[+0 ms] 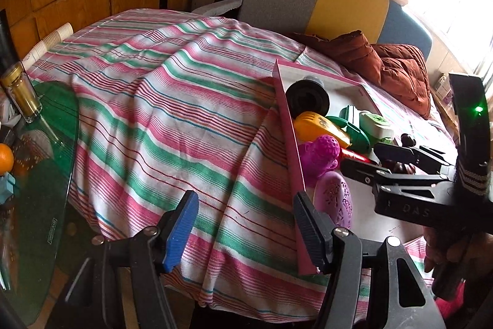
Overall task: Organize rigid objects
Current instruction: 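Carry the red cylinder into the tray and open the right tool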
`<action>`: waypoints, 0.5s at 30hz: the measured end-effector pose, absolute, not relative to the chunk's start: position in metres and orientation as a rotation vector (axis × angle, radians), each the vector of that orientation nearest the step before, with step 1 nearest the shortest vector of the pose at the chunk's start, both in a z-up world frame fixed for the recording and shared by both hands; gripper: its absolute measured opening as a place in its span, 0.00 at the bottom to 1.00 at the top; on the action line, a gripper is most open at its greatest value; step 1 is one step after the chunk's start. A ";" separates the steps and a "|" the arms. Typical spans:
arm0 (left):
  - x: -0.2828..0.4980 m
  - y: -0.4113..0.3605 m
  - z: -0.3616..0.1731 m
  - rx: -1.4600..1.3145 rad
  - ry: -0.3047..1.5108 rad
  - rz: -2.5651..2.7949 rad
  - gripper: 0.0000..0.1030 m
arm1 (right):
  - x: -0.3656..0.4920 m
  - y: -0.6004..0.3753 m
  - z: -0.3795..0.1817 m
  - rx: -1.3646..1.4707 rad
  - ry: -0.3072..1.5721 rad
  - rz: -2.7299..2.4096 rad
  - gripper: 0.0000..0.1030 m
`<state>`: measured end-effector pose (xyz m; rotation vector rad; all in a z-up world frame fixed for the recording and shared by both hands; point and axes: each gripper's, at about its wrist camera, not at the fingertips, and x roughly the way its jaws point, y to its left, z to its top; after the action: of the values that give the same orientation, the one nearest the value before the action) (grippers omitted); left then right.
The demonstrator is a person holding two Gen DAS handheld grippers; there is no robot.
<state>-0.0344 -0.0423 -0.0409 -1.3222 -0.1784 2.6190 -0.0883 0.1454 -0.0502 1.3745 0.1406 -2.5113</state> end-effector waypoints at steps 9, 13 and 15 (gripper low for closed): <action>-0.031 -0.039 -0.037 -1.307 -0.147 2.637 0.63 | -0.070 0.149 -0.035 1.309 0.110 -2.538 0.72; -0.030 -0.037 -0.032 -1.287 -0.127 2.652 0.63 | -0.055 0.153 -0.016 1.224 0.096 -2.573 0.72; -0.028 -0.036 -0.029 -1.276 -0.118 2.659 0.63 | -0.049 0.159 -0.008 1.191 0.094 -2.602 0.72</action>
<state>-0.0284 -0.0364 -0.0291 -1.2765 -0.1180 2.6587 -0.0485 0.1588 -0.0079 1.1908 0.0941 -2.6017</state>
